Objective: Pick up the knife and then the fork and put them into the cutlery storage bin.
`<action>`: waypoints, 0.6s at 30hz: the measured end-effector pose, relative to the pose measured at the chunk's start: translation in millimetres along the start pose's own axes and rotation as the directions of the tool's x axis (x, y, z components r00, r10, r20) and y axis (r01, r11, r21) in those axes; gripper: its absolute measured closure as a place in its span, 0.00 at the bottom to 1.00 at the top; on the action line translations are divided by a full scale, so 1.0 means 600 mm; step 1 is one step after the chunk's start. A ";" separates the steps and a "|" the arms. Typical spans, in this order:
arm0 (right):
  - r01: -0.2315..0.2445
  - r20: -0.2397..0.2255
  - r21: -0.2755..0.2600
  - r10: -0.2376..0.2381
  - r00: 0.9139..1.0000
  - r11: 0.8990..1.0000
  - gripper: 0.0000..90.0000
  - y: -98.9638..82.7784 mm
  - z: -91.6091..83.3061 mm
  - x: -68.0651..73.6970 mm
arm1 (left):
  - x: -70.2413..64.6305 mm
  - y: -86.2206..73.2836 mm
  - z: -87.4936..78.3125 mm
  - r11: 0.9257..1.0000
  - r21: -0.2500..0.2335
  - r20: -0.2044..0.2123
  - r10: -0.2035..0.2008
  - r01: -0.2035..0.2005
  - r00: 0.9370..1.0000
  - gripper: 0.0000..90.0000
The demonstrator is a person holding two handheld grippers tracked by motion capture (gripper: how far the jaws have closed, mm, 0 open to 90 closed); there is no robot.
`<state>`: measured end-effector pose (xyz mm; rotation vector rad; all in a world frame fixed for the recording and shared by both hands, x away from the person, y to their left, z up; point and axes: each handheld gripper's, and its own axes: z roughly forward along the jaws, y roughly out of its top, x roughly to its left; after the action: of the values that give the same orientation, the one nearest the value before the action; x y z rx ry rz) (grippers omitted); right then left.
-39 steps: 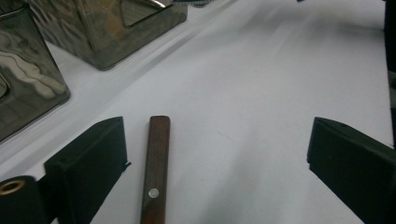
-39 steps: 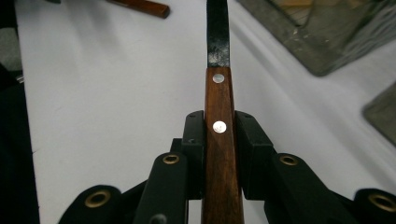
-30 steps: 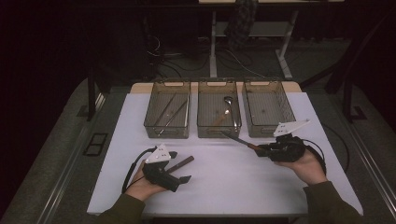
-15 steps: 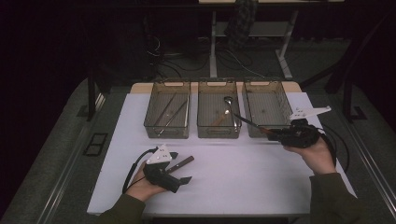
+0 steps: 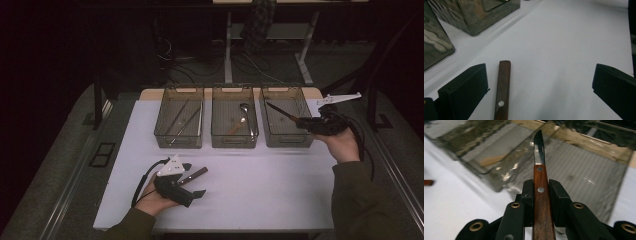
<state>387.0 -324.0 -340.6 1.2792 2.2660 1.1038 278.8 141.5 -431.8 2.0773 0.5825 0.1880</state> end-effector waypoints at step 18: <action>-0.105 0.084 0.035 0.102 0.991 0.994 0.83 0.021 0.059 -0.048 | -0.001 0.001 0.002 1.000 0.000 0.011 -0.001 0.001 1.000 0.00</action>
<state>431.5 -327.2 -356.9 1.4453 2.1931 1.0250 278.8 139.9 -432.1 2.0773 0.5768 0.1760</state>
